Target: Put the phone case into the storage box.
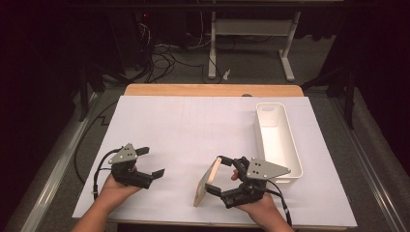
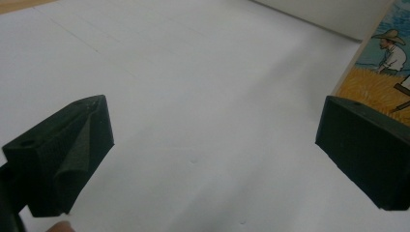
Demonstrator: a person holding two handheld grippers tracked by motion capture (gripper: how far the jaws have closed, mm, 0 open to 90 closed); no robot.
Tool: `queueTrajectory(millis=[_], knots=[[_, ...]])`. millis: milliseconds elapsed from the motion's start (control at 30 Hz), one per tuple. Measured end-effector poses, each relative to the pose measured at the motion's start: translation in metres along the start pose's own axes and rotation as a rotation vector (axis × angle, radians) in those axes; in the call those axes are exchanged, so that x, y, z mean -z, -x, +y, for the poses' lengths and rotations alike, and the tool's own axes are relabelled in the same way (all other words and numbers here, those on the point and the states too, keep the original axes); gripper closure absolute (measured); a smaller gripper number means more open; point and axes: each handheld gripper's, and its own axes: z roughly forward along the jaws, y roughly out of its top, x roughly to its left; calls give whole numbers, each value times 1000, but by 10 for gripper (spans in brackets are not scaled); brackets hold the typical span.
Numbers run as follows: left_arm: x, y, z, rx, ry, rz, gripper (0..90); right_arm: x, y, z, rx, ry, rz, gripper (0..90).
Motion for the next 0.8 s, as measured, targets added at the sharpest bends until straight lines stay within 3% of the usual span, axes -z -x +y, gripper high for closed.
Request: queueTrajectory(millis=[367,800], knots=[[1,2,1,10,12,-12,10,3,-2,3,24,-8,-72,117],[1,1,0,14,16,-10,9,8,-4,7,61,-10,-193,116]])
